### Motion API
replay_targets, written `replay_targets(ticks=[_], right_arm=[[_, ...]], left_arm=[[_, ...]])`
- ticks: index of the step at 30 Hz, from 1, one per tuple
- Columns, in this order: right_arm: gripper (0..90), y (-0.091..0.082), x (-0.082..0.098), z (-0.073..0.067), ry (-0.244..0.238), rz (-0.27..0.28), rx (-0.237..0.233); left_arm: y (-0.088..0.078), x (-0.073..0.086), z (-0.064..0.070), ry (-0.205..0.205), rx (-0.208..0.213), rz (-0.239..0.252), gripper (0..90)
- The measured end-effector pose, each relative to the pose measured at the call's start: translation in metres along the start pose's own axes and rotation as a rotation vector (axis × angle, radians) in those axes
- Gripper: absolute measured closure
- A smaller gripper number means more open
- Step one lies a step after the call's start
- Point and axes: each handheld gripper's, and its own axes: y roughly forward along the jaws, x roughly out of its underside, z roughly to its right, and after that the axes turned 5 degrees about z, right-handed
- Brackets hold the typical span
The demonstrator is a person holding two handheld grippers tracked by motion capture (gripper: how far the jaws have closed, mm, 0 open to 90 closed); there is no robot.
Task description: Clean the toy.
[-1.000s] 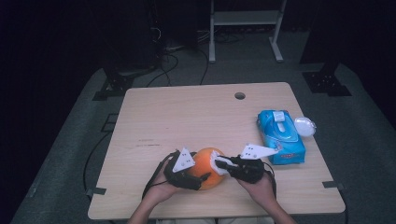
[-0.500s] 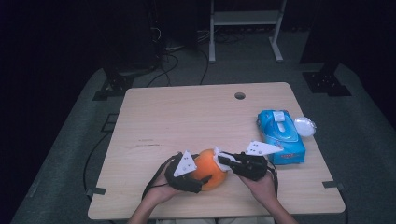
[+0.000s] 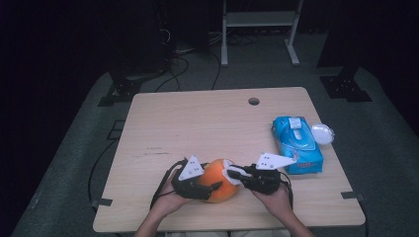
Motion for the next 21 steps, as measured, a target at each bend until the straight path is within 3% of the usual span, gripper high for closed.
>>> replay_targets(ticks=[2, 4, 8, 11, 15, 17, 21], right_arm=[[77.2, -0.002, 0.0, 0.007, 0.033, 0.007, 0.041], [77.2, 0.0, 0.005, 0.019, 0.098, -0.012, 0.088], [77.2, 0.005, 0.022, 0.031, 0.174, -0.076, 0.139], [77.1, 0.005, 0.016, 0.024, 0.152, -0.055, 0.12], [76.8, 0.006, 0.004, 0.006, 0.104, 0.001, 0.04], [76.8, 0.008, 0.006, 0.005, 0.101, -0.004, 0.05], [76.9, 0.008, 0.019, 0.022, 0.183, -0.046, 0.128]], left_arm=[[0.0, -0.003, 0.004, 0.076, -0.059, 0.013, 34.5], [0.001, 0.0, 0.003, 0.051, -0.035, -0.003, 34.4], [0.0, 0.008, -0.003, 0.034, -0.01, -0.013, 34.4], [-0.004, 0.012, -0.008, 0.003, 0.007, -0.006, 34.3], [-0.008, 0.019, -0.011, -0.038, 0.044, 0.014, 34.6], [-0.009, 0.02, -0.011, -0.037, 0.052, 0.011, 34.7], [-0.009, 0.021, -0.014, -0.043, 0.058, 0.013, 34.7]])
